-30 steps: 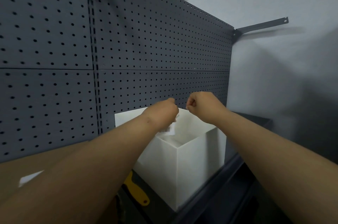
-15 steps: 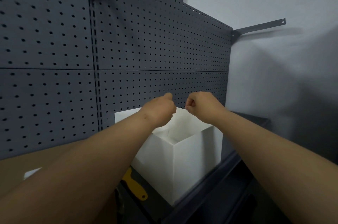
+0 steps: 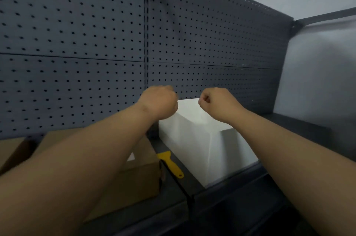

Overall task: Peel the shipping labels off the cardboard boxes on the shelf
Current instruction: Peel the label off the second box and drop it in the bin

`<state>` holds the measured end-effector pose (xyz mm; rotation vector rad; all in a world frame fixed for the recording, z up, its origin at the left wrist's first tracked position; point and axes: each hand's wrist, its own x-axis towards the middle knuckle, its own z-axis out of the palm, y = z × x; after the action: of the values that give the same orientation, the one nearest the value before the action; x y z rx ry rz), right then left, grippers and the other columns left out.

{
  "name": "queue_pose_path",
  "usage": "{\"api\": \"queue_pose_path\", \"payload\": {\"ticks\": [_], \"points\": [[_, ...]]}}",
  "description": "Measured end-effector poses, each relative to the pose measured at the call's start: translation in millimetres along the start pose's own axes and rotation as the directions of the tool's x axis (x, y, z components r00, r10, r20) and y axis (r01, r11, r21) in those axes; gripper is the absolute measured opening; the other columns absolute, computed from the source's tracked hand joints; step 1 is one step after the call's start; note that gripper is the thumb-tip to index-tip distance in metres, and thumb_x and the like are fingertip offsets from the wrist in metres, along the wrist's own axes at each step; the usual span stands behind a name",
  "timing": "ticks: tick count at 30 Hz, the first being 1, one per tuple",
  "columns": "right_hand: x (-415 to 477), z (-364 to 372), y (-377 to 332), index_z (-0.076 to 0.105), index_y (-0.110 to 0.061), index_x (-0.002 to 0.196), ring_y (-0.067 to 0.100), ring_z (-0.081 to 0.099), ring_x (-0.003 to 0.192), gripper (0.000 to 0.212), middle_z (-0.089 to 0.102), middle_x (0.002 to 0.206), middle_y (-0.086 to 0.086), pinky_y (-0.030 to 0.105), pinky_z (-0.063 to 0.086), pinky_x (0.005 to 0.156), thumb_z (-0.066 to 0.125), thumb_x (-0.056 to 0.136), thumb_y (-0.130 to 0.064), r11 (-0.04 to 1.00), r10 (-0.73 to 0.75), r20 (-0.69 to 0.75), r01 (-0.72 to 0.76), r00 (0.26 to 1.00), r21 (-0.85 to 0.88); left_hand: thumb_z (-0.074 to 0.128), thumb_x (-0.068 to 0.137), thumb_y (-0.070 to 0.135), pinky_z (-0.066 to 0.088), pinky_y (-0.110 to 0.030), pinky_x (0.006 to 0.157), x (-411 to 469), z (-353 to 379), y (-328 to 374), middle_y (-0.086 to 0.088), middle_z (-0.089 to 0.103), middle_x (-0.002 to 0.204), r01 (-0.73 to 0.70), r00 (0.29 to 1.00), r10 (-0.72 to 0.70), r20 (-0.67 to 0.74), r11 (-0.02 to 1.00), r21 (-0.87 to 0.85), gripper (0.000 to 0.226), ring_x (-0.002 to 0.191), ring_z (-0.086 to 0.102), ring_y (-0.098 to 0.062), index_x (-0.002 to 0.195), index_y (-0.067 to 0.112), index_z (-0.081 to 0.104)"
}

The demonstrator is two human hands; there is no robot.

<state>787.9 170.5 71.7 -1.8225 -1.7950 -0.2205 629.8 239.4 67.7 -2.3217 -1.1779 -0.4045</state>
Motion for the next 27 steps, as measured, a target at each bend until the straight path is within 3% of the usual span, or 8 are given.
{"api": "queue_pose_path", "payload": {"ticks": [5, 9, 12, 15, 22, 27], "points": [[-10.8, 28.1, -61.8, 0.061, -0.001, 0.088, 0.021, 0.051, 0.076, 0.029, 0.067, 0.094, 0.016, 0.027, 0.036, 0.065, 0.045, 0.099, -0.024, 0.982, -0.176, 0.052, 0.171, 0.983, 0.081, 0.031, 0.103, 0.032, 0.045, -0.036, 0.068, -63.9, -6.2, -50.9, -0.008, 0.051, 0.093, 0.120, 0.991, -0.125, 0.046, 0.988, 0.096, 0.039, 0.072, 0.050, -0.025, 0.084, 0.009, 0.057], [-27.1, 51.2, -113.9, 0.051, -0.007, 0.078, 0.023, 0.049, 0.070, 0.030, 0.064, 0.089, 0.021, 0.029, 0.037, 0.063, 0.043, 0.100, -0.026, 0.952, -0.291, 0.105, 0.276, 0.951, 0.133, 0.031, 0.103, 0.031, 0.043, -0.034, 0.066, -116.4, -12.6, -92.4, -0.009, 0.054, 0.091, 0.230, 0.969, -0.240, 0.061, 0.964, 0.136, 0.043, 0.070, 0.049, -0.025, 0.089, 0.006, 0.063], [-39.4, 64.4, -146.3, 0.060, -0.003, 0.085, 0.014, 0.043, 0.058, 0.031, 0.055, 0.073, 0.006, 0.024, 0.029, 0.050, 0.044, 0.099, -0.027, 0.936, -0.340, 0.156, 0.318, 0.927, 0.148, 0.033, 0.101, 0.029, 0.042, -0.033, 0.067, -149.8, -17.3, -117.6, -0.007, 0.050, 0.089, 0.303, 0.948, -0.314, 0.059, 0.942, 0.145, 0.038, 0.073, 0.050, -0.024, 0.092, 0.006, 0.062], [-48.2, 73.1, -175.0, 0.062, -0.005, 0.090, 0.004, 0.038, 0.053, 0.028, 0.052, 0.070, -0.004, 0.019, 0.026, 0.048, 0.046, 0.099, -0.026, 0.920, -0.379, 0.182, 0.349, 0.907, 0.177, 0.034, 0.101, 0.025, 0.042, -0.034, 0.066, -179.2, -21.9, -136.7, -0.007, 0.052, 0.087, 0.349, 0.929, -0.363, 0.069, 0.924, 0.156, 0.032, 0.071, 0.048, -0.023, 0.088, 0.007, 0.057], [-69.5, 95.7, -258.3, 0.063, -0.007, 0.090, 0.008, 0.045, 0.060, 0.023, 0.058, 0.079, 0.001, 0.020, 0.031, 0.051, 0.051, 0.096, -0.026, 0.890, -0.443, 0.185, 0.406, 0.877, 0.207, 0.035, 0.101, 0.026, 0.045, -0.036, 0.072, -256.9, -37.7, -181.1, -0.007, 0.051, 0.092, 0.407, 0.889, -0.436, 0.141, 0.893, 0.193, 0.029, 0.079, 0.052, -0.026, 0.103, 0.010, 0.059], [-92.8, 117.2, -329.8, 0.062, -0.010, 0.086, 0.017, 0.053, 0.074, 0.021, 0.061, 0.082, 0.003, 0.027, 0.038, 0.064, 0.053, 0.095, -0.027, 0.877, -0.478, 0.228, 0.447, 0.848, 0.175, 0.036, 0.101, 0.031, 0.046, -0.036, 0.077, -312.9, -48.6, -220.3, -0.011, 0.057, 0.115, 0.379, 0.882, -0.425, 0.204, 0.896, 0.232, 0.033, 0.097, 0.059, -0.029, 0.117, 0.011, 0.057]]}}
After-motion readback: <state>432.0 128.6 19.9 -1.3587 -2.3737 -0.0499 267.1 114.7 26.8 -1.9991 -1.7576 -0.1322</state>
